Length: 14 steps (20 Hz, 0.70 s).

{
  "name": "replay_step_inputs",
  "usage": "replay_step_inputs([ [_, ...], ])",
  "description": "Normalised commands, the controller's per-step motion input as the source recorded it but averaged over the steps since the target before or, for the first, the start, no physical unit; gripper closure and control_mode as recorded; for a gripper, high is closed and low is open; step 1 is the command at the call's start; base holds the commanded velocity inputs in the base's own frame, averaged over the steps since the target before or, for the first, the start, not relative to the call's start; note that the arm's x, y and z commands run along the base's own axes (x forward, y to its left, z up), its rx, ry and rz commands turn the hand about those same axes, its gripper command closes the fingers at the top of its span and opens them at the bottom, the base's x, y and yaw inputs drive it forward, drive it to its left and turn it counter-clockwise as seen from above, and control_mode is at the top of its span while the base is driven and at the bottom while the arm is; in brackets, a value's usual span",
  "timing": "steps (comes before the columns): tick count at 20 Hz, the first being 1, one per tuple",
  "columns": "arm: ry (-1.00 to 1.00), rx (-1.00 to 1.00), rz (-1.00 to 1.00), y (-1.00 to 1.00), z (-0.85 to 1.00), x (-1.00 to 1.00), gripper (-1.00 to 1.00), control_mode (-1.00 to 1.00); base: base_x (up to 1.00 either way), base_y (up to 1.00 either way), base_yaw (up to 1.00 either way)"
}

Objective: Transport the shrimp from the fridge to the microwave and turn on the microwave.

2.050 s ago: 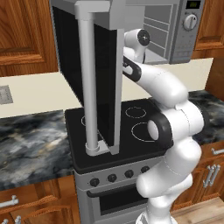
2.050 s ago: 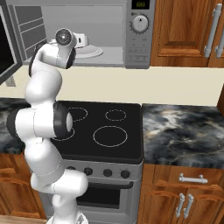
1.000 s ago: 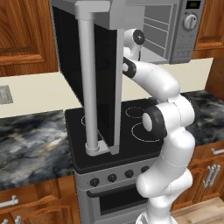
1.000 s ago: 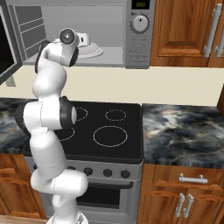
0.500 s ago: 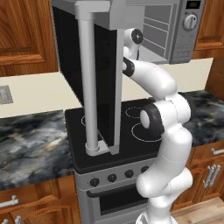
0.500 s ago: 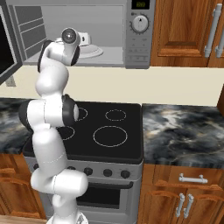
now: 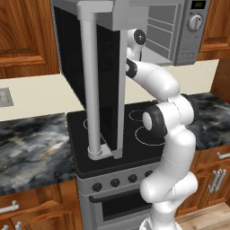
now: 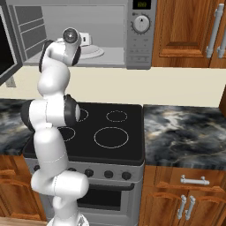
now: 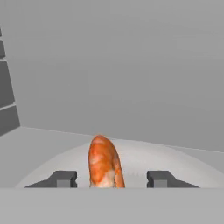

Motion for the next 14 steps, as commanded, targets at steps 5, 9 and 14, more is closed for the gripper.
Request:
replay_step_inputs([
  [5,0.04,0.00,0.01,0.00,0.00,0.01,-1.00,-1.00,0.00,0.00,0.00],
  [9,0.02,0.00,0.01,0.00,0.03,0.00,-1.00,-1.00,0.00,0.00,0.00],
  [14,0.04,0.00,0.01,0.00,0.05,-0.07,-1.00,-1.00,0.00,0.00,0.00],
])
